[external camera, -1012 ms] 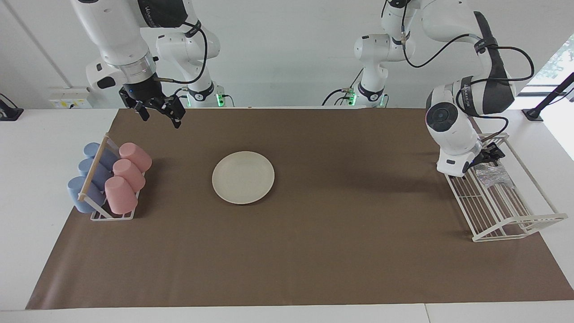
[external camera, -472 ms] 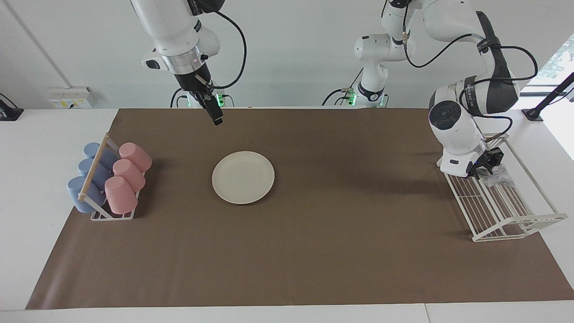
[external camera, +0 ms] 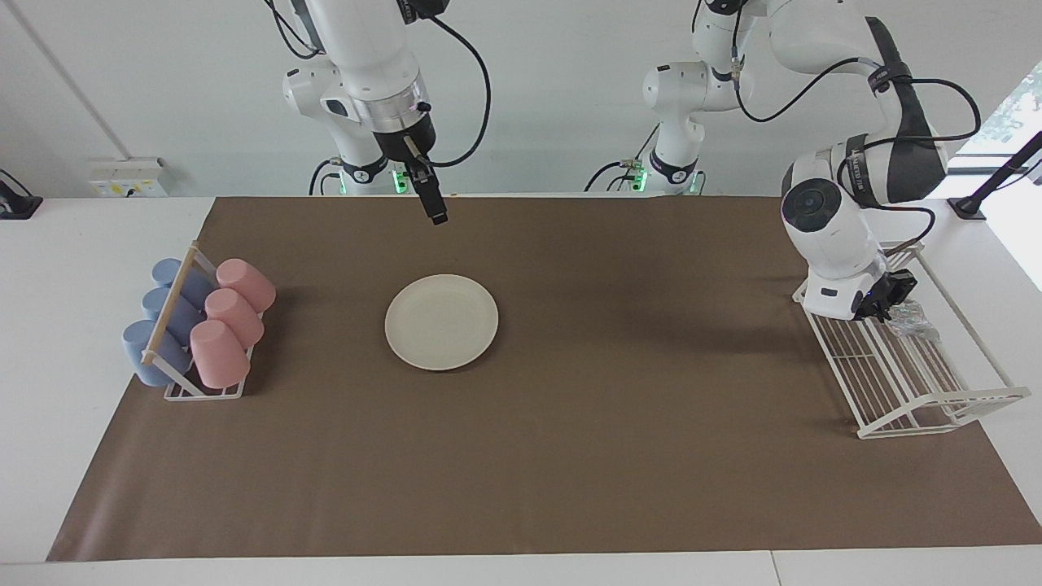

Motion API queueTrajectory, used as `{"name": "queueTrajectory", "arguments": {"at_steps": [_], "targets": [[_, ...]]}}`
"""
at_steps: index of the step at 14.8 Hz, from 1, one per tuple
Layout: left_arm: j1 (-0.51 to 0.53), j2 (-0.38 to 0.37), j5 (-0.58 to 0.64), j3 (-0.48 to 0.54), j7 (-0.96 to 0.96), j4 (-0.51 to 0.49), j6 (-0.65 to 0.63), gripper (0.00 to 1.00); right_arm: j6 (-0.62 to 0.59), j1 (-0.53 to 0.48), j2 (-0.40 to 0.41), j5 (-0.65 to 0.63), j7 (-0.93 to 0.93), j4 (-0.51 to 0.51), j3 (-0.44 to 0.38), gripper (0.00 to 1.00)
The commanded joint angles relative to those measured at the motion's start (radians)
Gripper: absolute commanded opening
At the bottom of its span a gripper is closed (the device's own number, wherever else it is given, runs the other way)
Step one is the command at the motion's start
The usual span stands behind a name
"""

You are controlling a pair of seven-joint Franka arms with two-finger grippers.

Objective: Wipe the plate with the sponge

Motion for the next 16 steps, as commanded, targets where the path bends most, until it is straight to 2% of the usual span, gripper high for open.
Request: {"name": "queueTrajectory", "arguments": {"at_steps": [1, 2, 5, 7, 9, 13, 16], "targets": [[0.004, 0.012, -0.140, -0.003, 0.004, 0.132, -0.085, 0.00, -0.068, 0.027, 0.157, 0.017, 0.120, 0.217, 0.002, 1.00], [0.004, 0.018, -0.212, -0.003, 0.008, 0.183, -0.122, 0.00, -0.089, 0.031, 0.191, 0.014, 0.142, 0.270, 0.002, 1.00], [0.018, 0.008, -0.543, 0.005, 0.034, 0.338, -0.266, 0.00, -0.117, 0.038, 0.274, 0.014, 0.205, 0.383, 0.002, 1.00], [0.067, -0.004, -0.729, -0.004, 0.034, 0.378, -0.355, 0.00, -0.117, 0.083, 0.326, 0.006, 0.264, 0.455, -0.005, 1.00], [0.088, -0.018, -0.919, 0.003, 0.036, 0.407, -0.408, 0.00, -0.129, 0.088, 0.326, 0.005, 0.271, 0.460, 0.002, 1.00], [0.168, -0.056, -1.290, 0.003, 0.080, 0.383, -0.465, 0.00, -0.131, 0.137, 0.307, -0.009, 0.274, 0.433, 0.004, 1.00], [0.200, -0.167, -1.539, 0.005, 0.190, 0.176, -0.465, 0.00, -0.131, 0.136, 0.302, -0.004, 0.269, 0.427, 0.010, 1.00]]}}
